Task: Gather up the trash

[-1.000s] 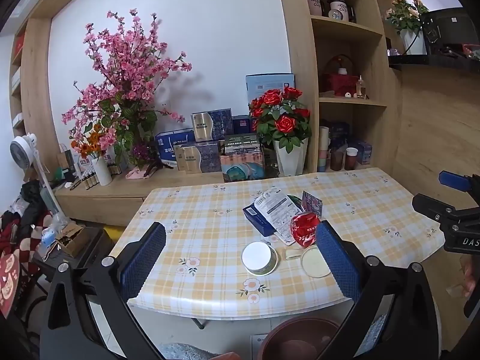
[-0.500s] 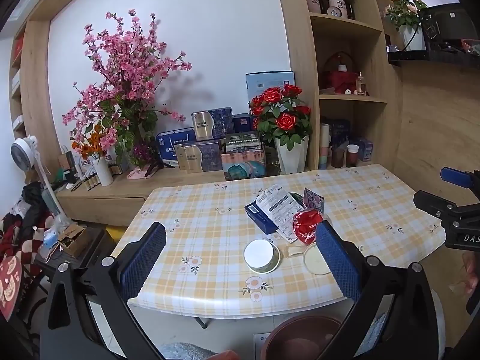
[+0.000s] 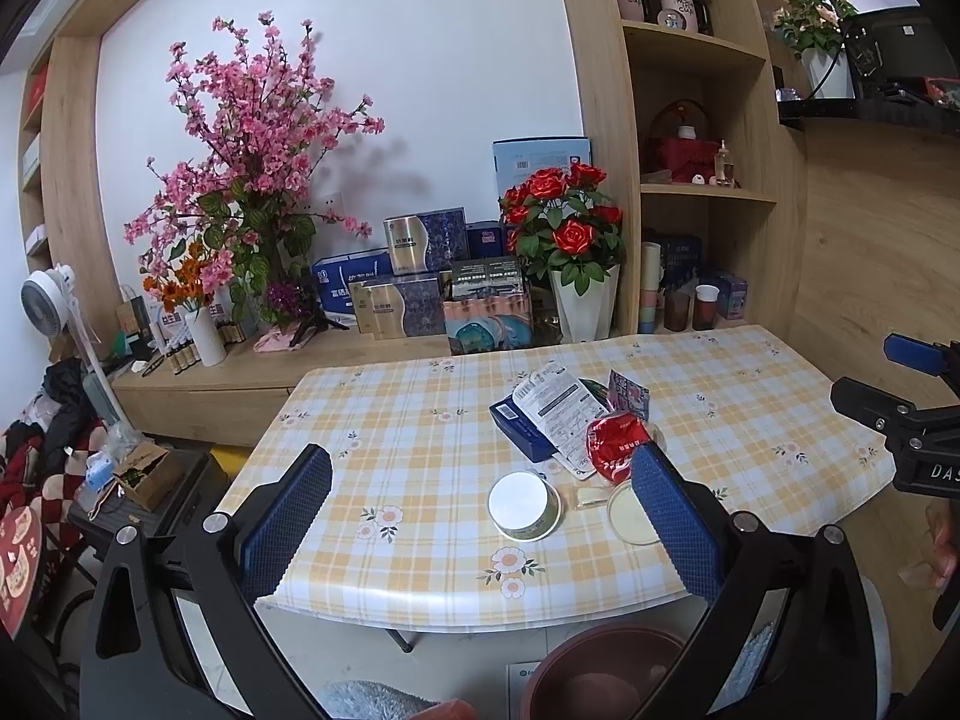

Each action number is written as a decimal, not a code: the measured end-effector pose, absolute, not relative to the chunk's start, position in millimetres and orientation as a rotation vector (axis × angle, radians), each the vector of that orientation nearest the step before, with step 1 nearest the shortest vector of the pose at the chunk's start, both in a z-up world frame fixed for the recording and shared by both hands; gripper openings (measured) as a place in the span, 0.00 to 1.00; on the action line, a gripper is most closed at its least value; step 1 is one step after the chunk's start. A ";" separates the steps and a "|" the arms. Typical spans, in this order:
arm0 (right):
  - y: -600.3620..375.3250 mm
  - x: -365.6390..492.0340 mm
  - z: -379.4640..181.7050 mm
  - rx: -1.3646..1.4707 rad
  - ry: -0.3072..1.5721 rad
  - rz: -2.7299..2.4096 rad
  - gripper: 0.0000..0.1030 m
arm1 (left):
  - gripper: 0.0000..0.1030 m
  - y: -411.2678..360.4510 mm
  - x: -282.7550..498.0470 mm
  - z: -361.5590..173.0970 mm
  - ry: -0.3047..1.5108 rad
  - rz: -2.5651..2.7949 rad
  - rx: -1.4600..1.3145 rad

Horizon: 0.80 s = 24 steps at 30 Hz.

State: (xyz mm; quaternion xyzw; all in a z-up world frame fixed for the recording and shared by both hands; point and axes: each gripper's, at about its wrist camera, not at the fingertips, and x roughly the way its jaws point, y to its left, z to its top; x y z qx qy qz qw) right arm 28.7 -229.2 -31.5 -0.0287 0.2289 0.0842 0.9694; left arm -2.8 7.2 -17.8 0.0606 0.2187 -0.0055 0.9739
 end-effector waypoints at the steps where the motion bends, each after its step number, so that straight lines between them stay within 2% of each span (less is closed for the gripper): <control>1: -229.6 28.7 -31.9 -0.059 0.463 0.169 0.95 | 0.95 7.7 -3.1 -18.8 0.442 -0.011 0.122; 24: -228.7 29.5 -36.4 -0.060 0.468 0.168 0.95 | 0.95 2.7 0.9 -18.4 0.447 -0.009 0.130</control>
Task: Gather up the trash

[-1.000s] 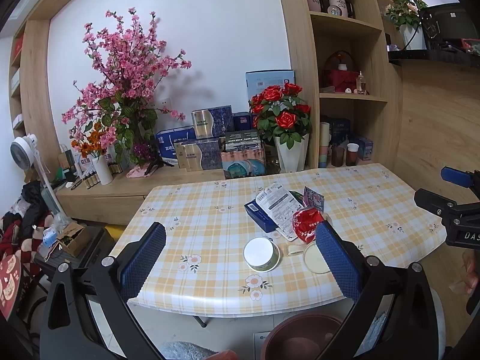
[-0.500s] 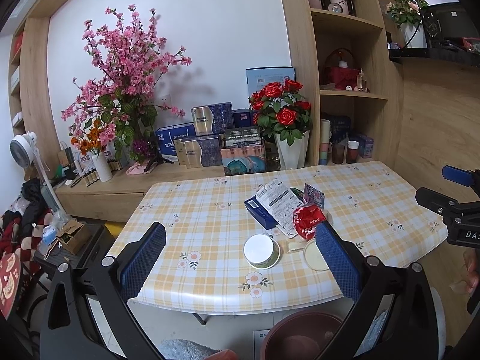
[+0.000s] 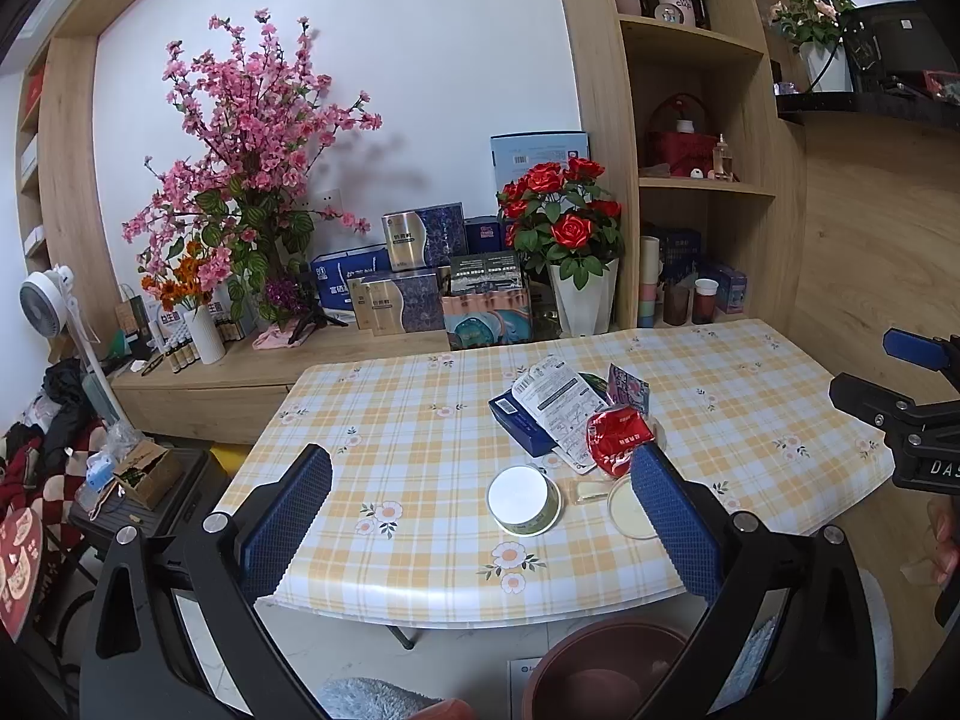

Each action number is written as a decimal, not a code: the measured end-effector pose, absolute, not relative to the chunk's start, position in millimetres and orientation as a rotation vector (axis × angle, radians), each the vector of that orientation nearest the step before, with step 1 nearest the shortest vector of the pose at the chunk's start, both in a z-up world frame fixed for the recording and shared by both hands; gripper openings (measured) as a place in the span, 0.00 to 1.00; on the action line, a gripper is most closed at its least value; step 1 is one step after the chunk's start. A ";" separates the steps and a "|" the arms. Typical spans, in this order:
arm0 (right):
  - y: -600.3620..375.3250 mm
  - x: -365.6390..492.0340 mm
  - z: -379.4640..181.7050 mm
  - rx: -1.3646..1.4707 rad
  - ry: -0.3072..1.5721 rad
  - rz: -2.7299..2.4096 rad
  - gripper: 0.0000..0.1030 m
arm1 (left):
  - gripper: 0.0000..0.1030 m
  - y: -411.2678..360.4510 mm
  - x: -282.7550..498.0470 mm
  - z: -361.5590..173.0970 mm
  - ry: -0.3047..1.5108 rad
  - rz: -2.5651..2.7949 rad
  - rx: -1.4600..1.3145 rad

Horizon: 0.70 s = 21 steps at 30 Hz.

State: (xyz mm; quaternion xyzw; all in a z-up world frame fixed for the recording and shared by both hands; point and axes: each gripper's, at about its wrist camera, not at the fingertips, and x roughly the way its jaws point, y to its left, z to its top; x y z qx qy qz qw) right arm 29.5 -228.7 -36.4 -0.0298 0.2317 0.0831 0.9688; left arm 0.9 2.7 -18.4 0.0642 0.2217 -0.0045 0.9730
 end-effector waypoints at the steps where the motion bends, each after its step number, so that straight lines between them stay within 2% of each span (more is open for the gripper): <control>1: -228.6 29.5 -36.9 -0.060 0.468 0.168 0.95 | 0.95 3.0 1.1 -17.8 0.447 -0.010 0.128; 21: -227.9 30.6 -35.1 -0.062 0.470 0.168 0.95 | 0.95 3.2 1.3 -19.5 0.448 -0.009 0.126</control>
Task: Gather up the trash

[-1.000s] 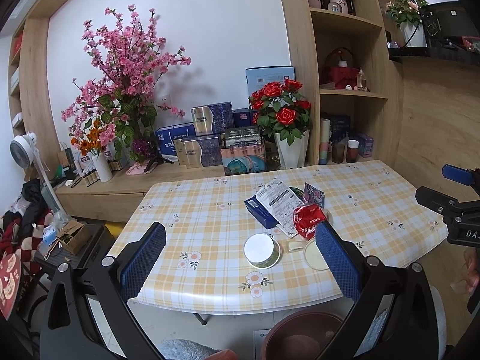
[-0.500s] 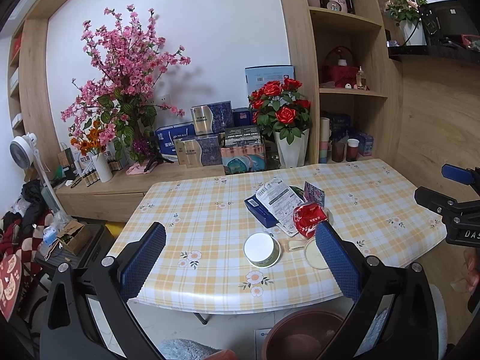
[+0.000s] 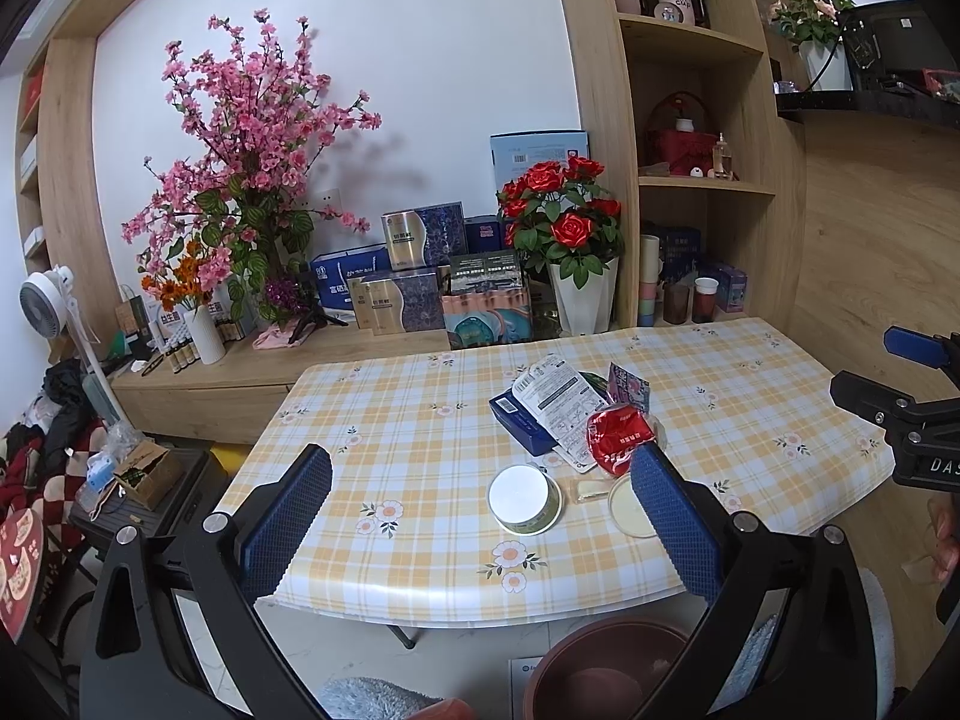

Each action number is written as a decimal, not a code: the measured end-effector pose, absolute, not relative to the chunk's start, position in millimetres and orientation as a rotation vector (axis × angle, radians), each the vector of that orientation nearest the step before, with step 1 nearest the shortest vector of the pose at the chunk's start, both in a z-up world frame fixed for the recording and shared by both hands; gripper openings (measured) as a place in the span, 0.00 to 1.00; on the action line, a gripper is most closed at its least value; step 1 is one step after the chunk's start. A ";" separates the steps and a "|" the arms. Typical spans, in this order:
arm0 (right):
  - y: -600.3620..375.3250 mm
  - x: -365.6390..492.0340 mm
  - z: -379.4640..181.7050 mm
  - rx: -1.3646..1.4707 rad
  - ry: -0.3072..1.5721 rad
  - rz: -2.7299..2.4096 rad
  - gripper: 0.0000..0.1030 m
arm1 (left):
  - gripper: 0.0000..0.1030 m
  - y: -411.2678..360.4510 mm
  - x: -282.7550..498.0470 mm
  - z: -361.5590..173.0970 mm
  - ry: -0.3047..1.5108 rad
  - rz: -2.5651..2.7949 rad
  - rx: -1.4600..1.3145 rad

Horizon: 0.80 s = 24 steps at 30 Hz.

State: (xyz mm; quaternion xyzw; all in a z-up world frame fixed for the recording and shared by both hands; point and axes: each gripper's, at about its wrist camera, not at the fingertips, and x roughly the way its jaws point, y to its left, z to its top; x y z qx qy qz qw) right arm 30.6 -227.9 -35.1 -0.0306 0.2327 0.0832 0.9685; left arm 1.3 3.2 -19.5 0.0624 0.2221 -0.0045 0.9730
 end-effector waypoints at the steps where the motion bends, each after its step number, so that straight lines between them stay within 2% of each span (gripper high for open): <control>1: -227.9 30.5 -34.9 -0.062 0.470 0.168 0.95 | 0.95 3.4 1.1 -19.9 0.448 -0.009 0.126; 17: -229.4 31.6 -41.8 -0.060 0.470 0.168 0.95 | 0.95 3.6 1.2 -21.6 0.457 -0.007 0.112; 24: -242.4 40.3 -69.9 0.050 0.448 0.231 0.95 | 0.95 29.4 12.8 -47.9 0.488 0.023 -0.012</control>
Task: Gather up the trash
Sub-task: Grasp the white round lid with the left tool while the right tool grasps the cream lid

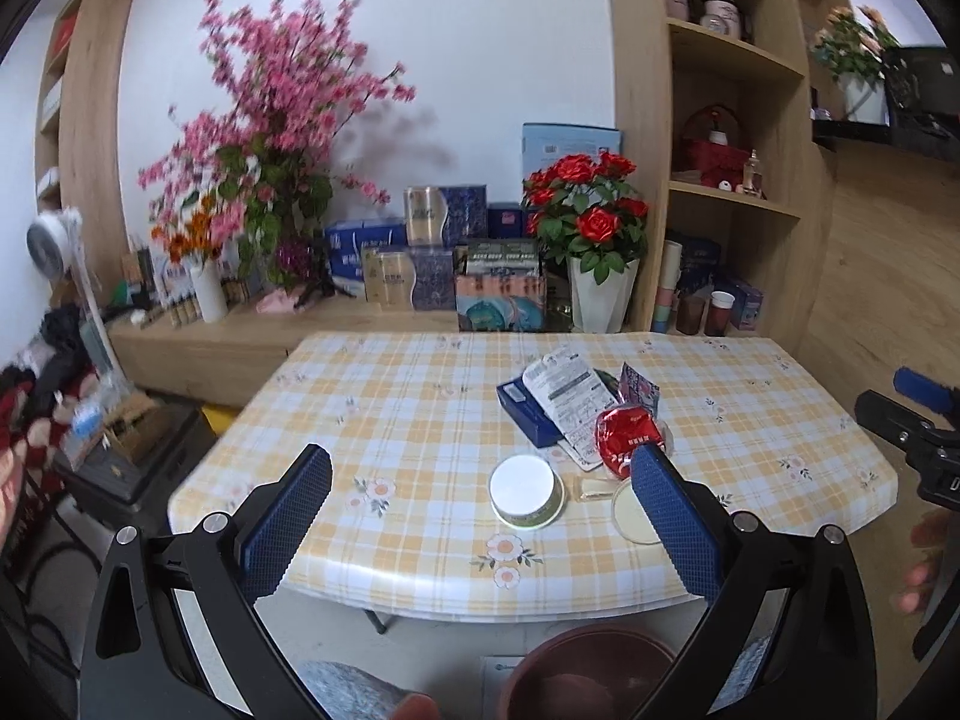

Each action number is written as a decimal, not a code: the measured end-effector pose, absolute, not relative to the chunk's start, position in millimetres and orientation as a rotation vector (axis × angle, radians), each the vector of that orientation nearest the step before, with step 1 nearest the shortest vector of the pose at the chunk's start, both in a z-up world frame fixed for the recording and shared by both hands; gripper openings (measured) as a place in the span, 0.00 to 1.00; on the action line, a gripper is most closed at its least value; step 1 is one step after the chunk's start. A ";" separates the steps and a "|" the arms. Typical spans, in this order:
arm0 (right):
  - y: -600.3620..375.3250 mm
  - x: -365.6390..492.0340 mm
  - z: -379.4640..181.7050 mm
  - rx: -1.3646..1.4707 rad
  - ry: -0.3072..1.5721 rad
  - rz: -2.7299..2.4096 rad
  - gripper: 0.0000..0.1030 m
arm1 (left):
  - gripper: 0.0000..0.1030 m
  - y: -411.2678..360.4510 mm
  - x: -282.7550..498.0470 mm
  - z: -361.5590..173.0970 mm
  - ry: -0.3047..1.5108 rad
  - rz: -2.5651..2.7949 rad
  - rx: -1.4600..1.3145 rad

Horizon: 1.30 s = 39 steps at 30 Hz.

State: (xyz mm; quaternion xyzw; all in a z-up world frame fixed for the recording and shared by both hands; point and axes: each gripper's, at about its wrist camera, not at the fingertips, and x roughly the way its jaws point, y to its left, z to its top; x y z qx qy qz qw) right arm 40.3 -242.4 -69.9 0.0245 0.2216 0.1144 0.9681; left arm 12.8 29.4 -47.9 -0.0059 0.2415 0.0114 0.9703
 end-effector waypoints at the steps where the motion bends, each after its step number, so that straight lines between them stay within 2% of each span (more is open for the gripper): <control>1: -244.6 43.2 -78.6 0.062 0.446 0.230 0.95 | 0.95 33.7 16.1 -56.1 0.504 0.017 -0.034; 7: -249.5 67.3 -123.8 0.138 0.483 0.260 0.95 | 0.95 41.5 36.8 -100.6 0.576 -0.003 -0.033; 15: -238.9 107.0 -183.7 0.093 0.618 0.219 0.95 | 0.95 58.1 59.5 -129.0 0.577 -0.004 -0.080; 23: -215.1 154.4 -244.1 0.061 0.724 0.229 0.95 | 0.95 67.6 90.3 -166.0 0.677 0.046 -0.084; 39: -161.0 224.9 -300.2 -0.073 0.850 0.209 0.94 | 0.95 82.3 136.7 -209.4 0.763 0.047 -0.130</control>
